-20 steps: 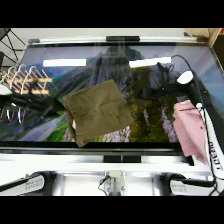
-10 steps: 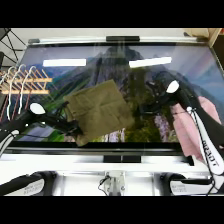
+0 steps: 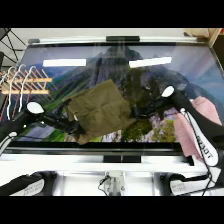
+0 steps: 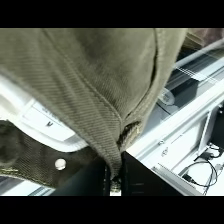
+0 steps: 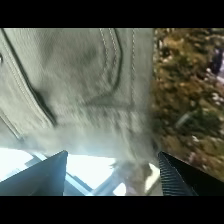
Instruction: Fold the shirts.
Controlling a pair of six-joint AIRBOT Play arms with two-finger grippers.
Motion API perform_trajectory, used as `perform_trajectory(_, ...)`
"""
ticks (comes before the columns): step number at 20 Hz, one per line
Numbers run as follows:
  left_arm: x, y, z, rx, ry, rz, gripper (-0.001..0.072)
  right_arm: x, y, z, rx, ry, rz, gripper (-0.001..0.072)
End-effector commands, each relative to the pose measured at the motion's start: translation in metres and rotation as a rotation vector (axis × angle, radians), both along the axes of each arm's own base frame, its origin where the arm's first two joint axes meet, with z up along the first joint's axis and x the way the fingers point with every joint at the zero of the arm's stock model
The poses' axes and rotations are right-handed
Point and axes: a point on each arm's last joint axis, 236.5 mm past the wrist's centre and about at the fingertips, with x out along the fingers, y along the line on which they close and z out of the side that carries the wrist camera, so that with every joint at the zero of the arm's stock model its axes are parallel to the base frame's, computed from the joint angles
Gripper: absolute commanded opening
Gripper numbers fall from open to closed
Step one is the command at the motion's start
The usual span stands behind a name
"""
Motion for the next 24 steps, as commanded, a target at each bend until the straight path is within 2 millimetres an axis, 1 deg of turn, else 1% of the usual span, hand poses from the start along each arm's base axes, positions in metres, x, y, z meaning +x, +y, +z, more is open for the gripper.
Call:
perform_trajectory(1,-0.001,-0.002,0.009,-0.017,-0.027,-0.009,0.0068,-0.007,0.022,-0.015,0.021,0.039,0.013,0.0672)
perform_trajectory(2,0.000,-0.003,0.011,-0.022,-0.032,-0.007,0.0068,-0.012,0.028,-0.018,0.018,0.047,0.033,0.0563)
perform_trajectory(3,0.000,-0.003,0.013,-0.023,-0.038,-0.007,0.0067,-0.012,0.033,-0.018,0.016,0.037,0.040,0.0346)
perform_trajectory(4,0.000,-0.003,0.014,-0.024,-0.044,-0.009,0.0068,-0.010,0.039,-0.014,0.027,0.024,0.042,0.0195)
perform_trajectory(5,0.000,-0.003,0.015,-0.026,-0.057,-0.017,0.0068,-0.007,0.040,-0.010,0.030,0.011,0.043,0.0106)
perform_trajectory(6,0.000,-0.003,0.016,-0.026,-0.060,-0.017,0.0068,-0.001,0.040,-0.003,0.034,-0.012,0.041,0.0077)
perform_trajectory(7,0.001,-0.001,0.017,-0.027,-0.064,-0.014,0.0068,0.006,0.039,0.005,0.038,-0.039,0.036,0.0077)
perform_trajectory(8,0.003,0.002,0.017,-0.027,-0.071,-0.007,0.0067,0.013,0.039,0.018,0.045,-0.075,0.033,0.0077)
perform_trajectory(9,0.007,0.007,0.020,-0.030,-0.084,0.004,0.0067,0.019,0.039,0.032,0.053,-0.110,0.033,0.0077)
perform_trajectory(10,0.013,0.015,0.028,-0.035,-0.095,0.027,0.0067,0.024,0.037,0.050,0.058,-0.151,0.037,0.0076)
perform_trajectory(11,0.019,0.024,0.039,-0.045,-0.116,0.038,0.0067,0.029,0.033,0.068,0.055,-0.198,0.043,0.0076)
perform_trajectory(12,0.024,0.034,0.055,-0.055,-0.138,0.047,0.0067,0.035,0.032,0.092,0.063,-0.255,0.045,0.0076)
perform_trajectory(14,0.033,0.057,0.096,-0.063,-0.208,0.079,0.0067,0.045,0.027,0.144,0.082,-0.379,0.020,0.0076)
perform_trajectory(15,0.033,0.069,0.106,-0.035,-0.214,0.122,0.0067,0.044,0.025,0.163,0.086,-0.413,0.002,0.0076)
perform_trajectory(16,0.027,0.087,0.101,0.039,-0.184,0.189,0.0067,0.037,0.019,0.167,0.055,-0.393,-0.034,0.0076)
perform_trajectory(17,0.016,0.101,0.088,0.119,-0.157,0.216,0.0067,0.025,0.020,0.163,0.032,-0.338,-0.059,0.0076)
perform_trajectory(18,0.004,0.111,0.076,0.173,-0.133,0.232,0.0067,0.011,0.033,0.161,0.050,-0.298,-0.036,0.0076)
perform_trajectory(19,-0.008,0.106,0.075,0.155,-0.103,0.239,0.0067,-0.003,0.052,0.165,0.096,-0.270,0.005,0.0076)
perform_trajectory(20,-0.020,0.093,0.086,0.096,-0.110,0.217,0.0067,-0.020,0.075,0.176,0.154,-0.259,0.057,0.0076)
perform_trajectory(21,-0.024,0.084,0.101,0.059,-0.150,0.215,0.0067,-0.032,0.089,0.183,0.174,-0.265,0.093,0.0076)
perform_trajectory(22,-0.025,0.083,0.112,0.058,-0.205,0.231,0.0067,-0.041,0.095,0.187,0.159,-0.285,0.120,0.0076)
perform_trajectory(23,-0.026,0.089,0.114,0.097,-0.245,0.258,0.0067,-0.043,0.093,0.184,0.111,-0.303,0.119,0.0076)
perform_trajectory(24,-0.027,0.101,0.110,0.160,-0.260,0.285,0.0067,-0.039,0.084,0.176,0.042,-0.309,0.096,0.0076)
